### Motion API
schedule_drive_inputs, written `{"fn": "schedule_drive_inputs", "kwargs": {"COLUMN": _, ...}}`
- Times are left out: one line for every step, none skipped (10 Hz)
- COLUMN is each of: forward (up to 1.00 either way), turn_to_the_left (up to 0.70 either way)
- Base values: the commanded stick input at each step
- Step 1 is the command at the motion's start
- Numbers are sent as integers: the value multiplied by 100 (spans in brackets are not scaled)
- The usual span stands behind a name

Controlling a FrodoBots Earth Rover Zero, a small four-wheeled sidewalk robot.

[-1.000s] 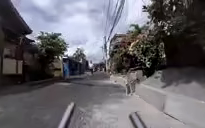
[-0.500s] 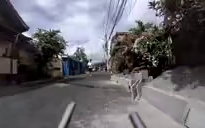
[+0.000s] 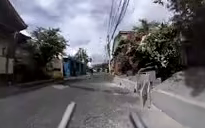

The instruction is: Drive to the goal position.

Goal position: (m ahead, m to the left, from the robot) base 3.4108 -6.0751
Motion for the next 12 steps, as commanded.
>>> {"fn": "schedule_drive_inputs", "kwargs": {"forward": 85, "turn_to_the_left": 0}}
{"fn": "schedule_drive_inputs", "kwargs": {"forward": 85, "turn_to_the_left": 0}}
{"fn": "schedule_drive_inputs", "kwargs": {"forward": 85, "turn_to_the_left": 0}}
{"fn": "schedule_drive_inputs", "kwargs": {"forward": 85, "turn_to_the_left": 0}}
{"fn": "schedule_drive_inputs", "kwargs": {"forward": 85, "turn_to_the_left": 0}}
{"fn": "schedule_drive_inputs", "kwargs": {"forward": 85, "turn_to_the_left": 0}}
{"fn": "schedule_drive_inputs", "kwargs": {"forward": 85, "turn_to_the_left": 0}}
{"fn": "schedule_drive_inputs", "kwargs": {"forward": 85, "turn_to_the_left": 0}}
{"fn": "schedule_drive_inputs", "kwargs": {"forward": 85, "turn_to_the_left": 0}}
{"fn": "schedule_drive_inputs", "kwargs": {"forward": 85, "turn_to_the_left": 0}}
{"fn": "schedule_drive_inputs", "kwargs": {"forward": 85, "turn_to_the_left": -34}}
{"fn": "schedule_drive_inputs", "kwargs": {"forward": 85, "turn_to_the_left": -19}}
